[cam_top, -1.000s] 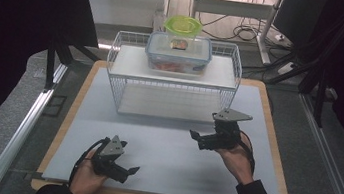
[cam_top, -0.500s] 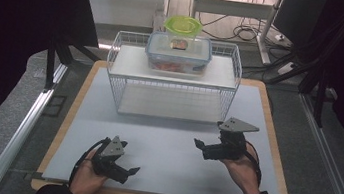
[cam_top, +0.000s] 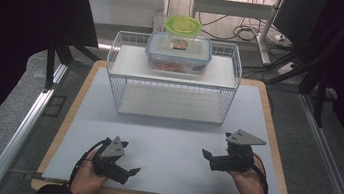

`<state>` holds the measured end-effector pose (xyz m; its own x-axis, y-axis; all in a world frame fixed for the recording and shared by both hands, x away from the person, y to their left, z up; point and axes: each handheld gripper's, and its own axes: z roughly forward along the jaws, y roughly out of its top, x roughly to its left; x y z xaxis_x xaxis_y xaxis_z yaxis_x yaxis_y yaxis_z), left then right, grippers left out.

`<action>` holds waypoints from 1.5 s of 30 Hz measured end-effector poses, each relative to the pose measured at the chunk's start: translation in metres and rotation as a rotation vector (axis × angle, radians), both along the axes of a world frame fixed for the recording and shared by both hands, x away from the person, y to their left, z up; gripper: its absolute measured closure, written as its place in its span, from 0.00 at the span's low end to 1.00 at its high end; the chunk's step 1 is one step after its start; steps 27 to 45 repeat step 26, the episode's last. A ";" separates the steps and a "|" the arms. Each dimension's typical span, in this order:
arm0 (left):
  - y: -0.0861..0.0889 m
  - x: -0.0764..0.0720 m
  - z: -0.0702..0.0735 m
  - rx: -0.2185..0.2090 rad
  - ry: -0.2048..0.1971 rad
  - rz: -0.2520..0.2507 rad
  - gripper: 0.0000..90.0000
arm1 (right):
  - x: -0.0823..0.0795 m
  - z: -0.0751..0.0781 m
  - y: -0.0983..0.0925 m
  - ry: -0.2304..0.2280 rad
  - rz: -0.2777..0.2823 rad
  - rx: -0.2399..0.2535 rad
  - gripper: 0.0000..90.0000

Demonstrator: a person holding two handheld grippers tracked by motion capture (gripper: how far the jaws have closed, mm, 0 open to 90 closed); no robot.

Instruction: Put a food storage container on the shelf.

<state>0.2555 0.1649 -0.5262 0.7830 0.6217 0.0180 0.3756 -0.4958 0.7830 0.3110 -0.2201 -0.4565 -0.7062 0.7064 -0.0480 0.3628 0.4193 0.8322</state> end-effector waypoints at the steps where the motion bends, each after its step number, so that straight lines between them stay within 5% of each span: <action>1: 0.000 0.000 0.000 0.001 -0.001 0.000 0.04 | -0.001 -0.002 -0.001 0.002 -0.005 -0.007 0.00; 9: 0.000 0.000 -0.001 0.005 -0.005 0.001 0.04 | -0.010 -0.021 -0.010 0.016 -0.029 -0.045 0.00; 22: -0.001 -0.001 -0.001 0.007 -0.016 -0.013 0.03 | -0.018 -0.050 -0.013 0.117 -0.025 -0.121 0.00; 45: -0.001 -0.001 0.000 -0.004 -0.020 -0.024 0.03 | -0.018 -0.049 -0.014 0.116 -0.029 -0.106 0.00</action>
